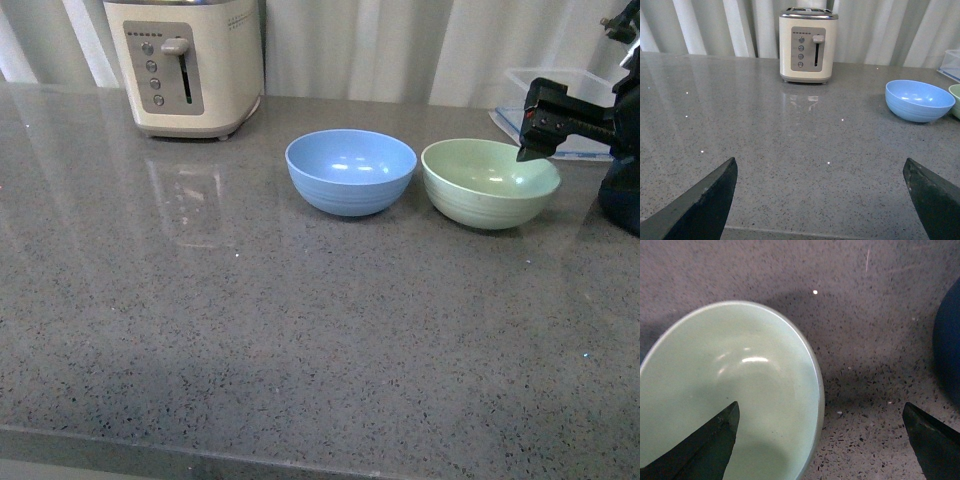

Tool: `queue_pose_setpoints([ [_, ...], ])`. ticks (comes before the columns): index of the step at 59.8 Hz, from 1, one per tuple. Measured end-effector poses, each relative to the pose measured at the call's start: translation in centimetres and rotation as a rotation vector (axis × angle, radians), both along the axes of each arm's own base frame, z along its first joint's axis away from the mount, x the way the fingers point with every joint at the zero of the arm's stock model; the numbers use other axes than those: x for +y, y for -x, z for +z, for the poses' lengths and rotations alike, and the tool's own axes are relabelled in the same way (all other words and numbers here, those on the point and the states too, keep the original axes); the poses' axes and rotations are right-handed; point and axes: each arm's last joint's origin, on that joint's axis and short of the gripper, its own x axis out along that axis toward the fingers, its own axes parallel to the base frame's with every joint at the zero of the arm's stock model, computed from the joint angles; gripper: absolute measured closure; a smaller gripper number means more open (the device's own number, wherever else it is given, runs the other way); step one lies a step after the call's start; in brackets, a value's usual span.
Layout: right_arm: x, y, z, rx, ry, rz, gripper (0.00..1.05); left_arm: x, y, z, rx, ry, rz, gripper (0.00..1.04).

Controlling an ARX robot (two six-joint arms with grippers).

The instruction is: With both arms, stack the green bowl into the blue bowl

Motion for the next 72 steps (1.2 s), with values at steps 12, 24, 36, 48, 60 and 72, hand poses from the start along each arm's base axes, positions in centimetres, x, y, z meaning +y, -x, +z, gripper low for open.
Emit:
queue_pose_setpoints([
  [12, 0.4, -0.5, -1.5, 0.040, 0.011, -0.017, 0.32, 0.0, 0.0, 0.0, 0.000, 0.000, 0.000, 0.07],
  [24, 0.7, -0.8, -1.8, 0.045, 0.020, -0.028, 0.67, 0.0, 0.0, 0.0, 0.000, 0.000, 0.000, 0.07],
  [36, 0.6, -0.8, -1.8, 0.040, 0.036, -0.045, 0.99, 0.0, 0.0, 0.0, 0.000, 0.000, 0.000, 0.07],
  [48, 0.8, -0.4, 0.1, -0.009, 0.035, -0.041, 1.04, 0.0, 0.0, 0.0, 0.000, 0.000, 0.000, 0.07],
  [60, 4.0, 0.5, 5.5, -0.151, 0.009, 0.047, 1.04, 0.0, 0.0, 0.0, 0.000, 0.000, 0.000, 0.07],
  [72, 10.0, 0.2, 7.5, -0.217, 0.013, 0.179, 1.04, 0.0, 0.0, 0.0, 0.000, 0.000, 0.000, 0.07],
])
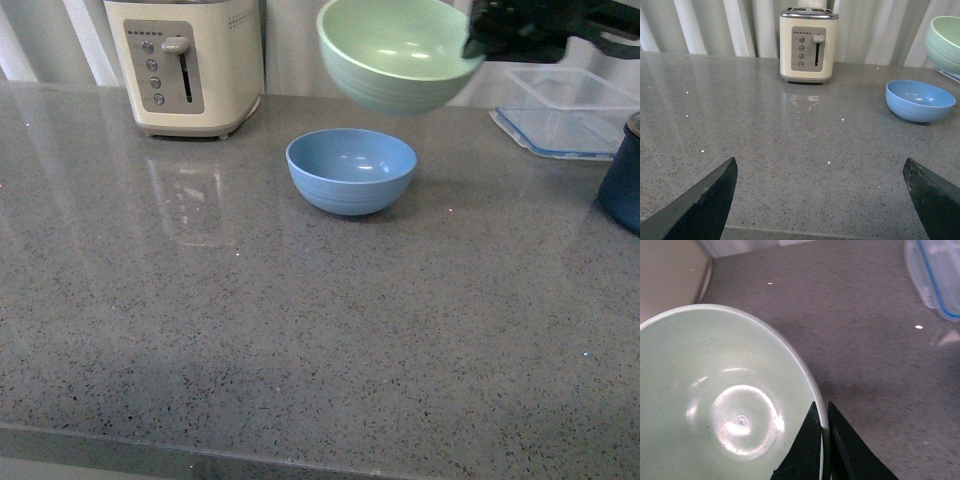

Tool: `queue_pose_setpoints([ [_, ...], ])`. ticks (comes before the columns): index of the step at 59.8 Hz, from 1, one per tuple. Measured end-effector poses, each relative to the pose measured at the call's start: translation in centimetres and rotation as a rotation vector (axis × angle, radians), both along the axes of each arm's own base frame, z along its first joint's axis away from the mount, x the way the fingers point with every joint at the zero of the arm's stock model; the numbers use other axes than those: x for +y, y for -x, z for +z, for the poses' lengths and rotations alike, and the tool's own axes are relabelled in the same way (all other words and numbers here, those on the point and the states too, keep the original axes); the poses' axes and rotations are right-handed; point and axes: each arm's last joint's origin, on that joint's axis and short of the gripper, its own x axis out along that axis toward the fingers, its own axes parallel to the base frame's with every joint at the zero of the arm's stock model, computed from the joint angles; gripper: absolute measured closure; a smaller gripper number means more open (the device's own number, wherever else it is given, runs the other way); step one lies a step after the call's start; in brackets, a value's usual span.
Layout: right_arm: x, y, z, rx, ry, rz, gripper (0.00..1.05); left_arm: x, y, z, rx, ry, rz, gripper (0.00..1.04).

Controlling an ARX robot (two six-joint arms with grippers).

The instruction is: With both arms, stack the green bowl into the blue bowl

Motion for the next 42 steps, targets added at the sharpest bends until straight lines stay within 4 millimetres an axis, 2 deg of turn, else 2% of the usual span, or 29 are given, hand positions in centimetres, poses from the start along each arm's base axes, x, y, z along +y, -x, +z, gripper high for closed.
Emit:
queue_pose_setpoints([
  [4, 1.6, -0.4, -0.4, 0.007, 0.011, 0.032, 1.04, 0.0, 0.0, 0.0, 0.000, 0.000, 0.000, 0.07],
  [11, 3.2, -1.0, -1.8, 0.034, 0.037, 0.056, 1.04, 0.0, 0.0, 0.0, 0.000, 0.000, 0.000, 0.07],
  [23, 3.4, -1.9, -3.9, 0.077, 0.068, 0.045, 1.04, 0.0, 0.0, 0.0, 0.000, 0.000, 0.000, 0.07],
  [42, 3.1, -3.2, -4.6, 0.080, 0.087, 0.013, 1.04, 0.0, 0.0, 0.0, 0.000, 0.000, 0.000, 0.07],
])
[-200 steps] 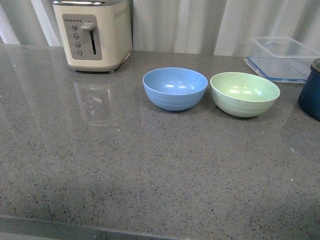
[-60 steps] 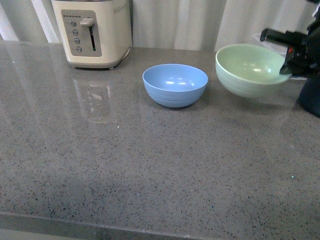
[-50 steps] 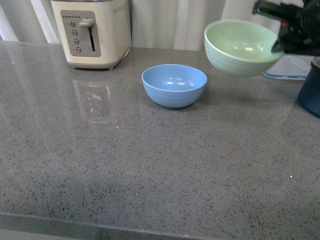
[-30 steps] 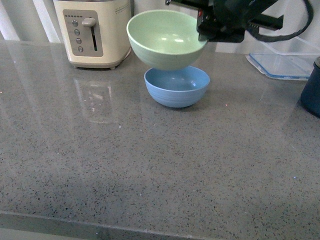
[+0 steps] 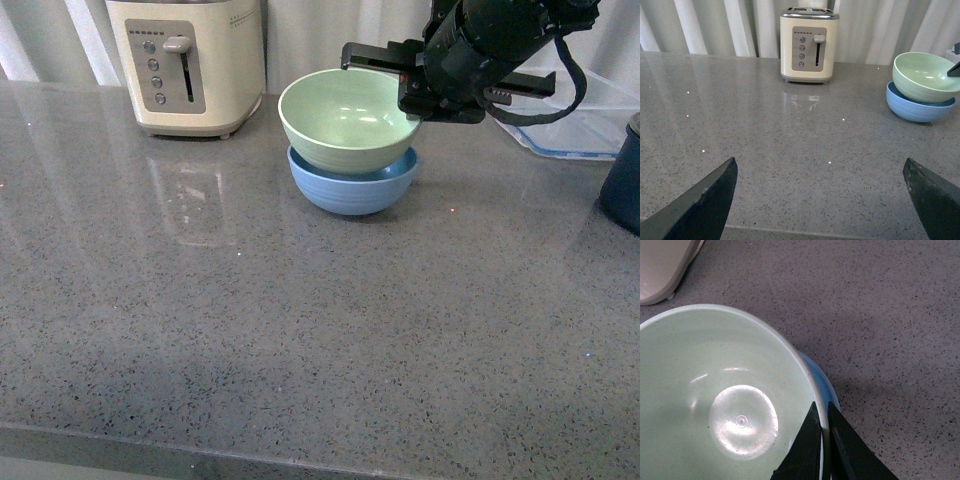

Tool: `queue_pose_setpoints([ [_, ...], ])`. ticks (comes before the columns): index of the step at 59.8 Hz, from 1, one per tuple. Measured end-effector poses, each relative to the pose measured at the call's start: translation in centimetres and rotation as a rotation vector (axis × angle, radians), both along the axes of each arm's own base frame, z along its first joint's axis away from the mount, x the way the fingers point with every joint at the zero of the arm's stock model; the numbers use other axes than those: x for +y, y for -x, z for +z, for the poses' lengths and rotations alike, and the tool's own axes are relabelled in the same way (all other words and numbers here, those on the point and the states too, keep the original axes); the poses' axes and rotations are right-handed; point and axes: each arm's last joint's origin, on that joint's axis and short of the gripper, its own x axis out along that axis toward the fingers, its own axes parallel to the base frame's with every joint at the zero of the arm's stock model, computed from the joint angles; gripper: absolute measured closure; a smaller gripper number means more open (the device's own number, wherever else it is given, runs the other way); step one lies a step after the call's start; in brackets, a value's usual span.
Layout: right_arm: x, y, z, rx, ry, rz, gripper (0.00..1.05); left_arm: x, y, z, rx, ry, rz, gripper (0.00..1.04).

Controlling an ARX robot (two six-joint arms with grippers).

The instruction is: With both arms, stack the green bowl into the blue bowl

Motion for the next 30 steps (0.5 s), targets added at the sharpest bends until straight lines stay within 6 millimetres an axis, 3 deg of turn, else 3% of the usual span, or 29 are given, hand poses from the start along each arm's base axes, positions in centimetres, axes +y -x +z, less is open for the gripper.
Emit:
queue_pose_setpoints([
  [3, 0.0, -0.1, -0.2, 0.006, 0.002, 0.003, 1.02, 0.0, 0.0, 0.0, 0.000, 0.000, 0.000, 0.07],
  [20, -0.1, -0.1, -0.3, -0.005, -0.016, 0.015, 0.62, 0.0, 0.0, 0.0, 0.000, 0.000, 0.000, 0.07],
  [25, -0.4, 0.5, 0.1, -0.035, -0.055, 0.033, 0.49, 0.0, 0.0, 0.0, 0.000, 0.000, 0.000, 0.07],
  [30, -1.2, 2.5, 1.5, -0.160, -0.150, 0.081, 0.33, 0.0, 0.0, 0.0, 0.000, 0.000, 0.000, 0.07],
])
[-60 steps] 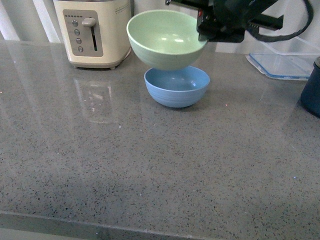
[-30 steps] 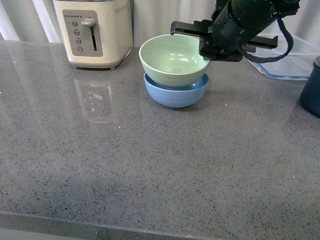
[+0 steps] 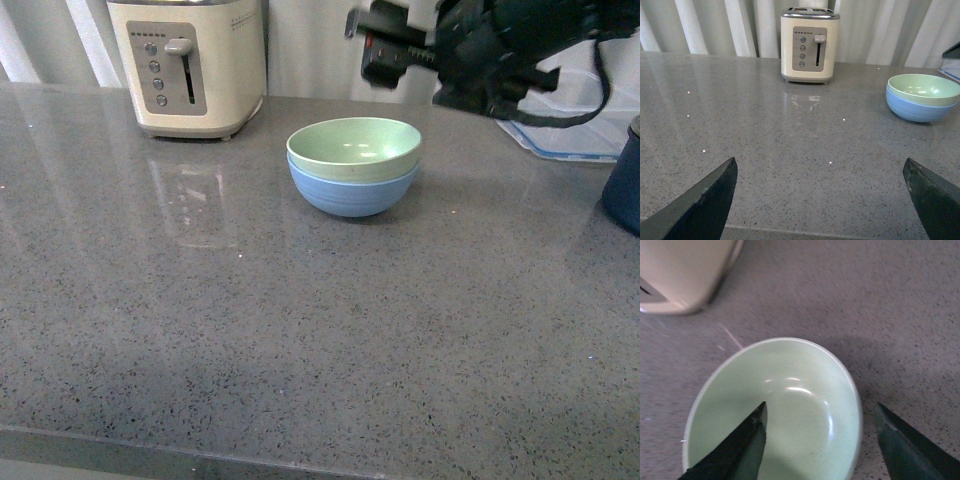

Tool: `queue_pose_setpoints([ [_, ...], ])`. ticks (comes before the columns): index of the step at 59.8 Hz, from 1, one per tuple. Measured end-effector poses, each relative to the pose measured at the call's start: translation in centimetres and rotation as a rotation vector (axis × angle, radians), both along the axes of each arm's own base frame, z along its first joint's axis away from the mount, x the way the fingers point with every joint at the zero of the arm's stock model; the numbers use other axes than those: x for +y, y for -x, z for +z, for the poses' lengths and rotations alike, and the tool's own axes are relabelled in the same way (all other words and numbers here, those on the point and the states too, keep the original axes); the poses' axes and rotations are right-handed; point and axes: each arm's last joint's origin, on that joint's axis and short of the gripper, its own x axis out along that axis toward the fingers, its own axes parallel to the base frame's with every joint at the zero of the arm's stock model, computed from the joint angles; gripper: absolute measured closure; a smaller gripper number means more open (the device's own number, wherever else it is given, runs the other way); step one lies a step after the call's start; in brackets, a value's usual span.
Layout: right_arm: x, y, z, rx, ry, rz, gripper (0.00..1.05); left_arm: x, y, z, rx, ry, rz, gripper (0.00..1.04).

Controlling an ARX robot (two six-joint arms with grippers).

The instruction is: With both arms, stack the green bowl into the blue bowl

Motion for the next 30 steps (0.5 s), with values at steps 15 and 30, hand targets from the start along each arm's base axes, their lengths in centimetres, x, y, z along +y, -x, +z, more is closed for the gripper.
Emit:
queue_pose_setpoints([
  [15, -6.3, 12.6, 1.2, -0.515, 0.140, -0.284, 0.42, 0.0, 0.0, 0.0, 0.000, 0.000, 0.000, 0.07],
  [30, -10.8, 19.2, -3.8, -0.463, 0.237, -0.273, 1.04, 0.0, 0.0, 0.0, 0.000, 0.000, 0.000, 0.07],
])
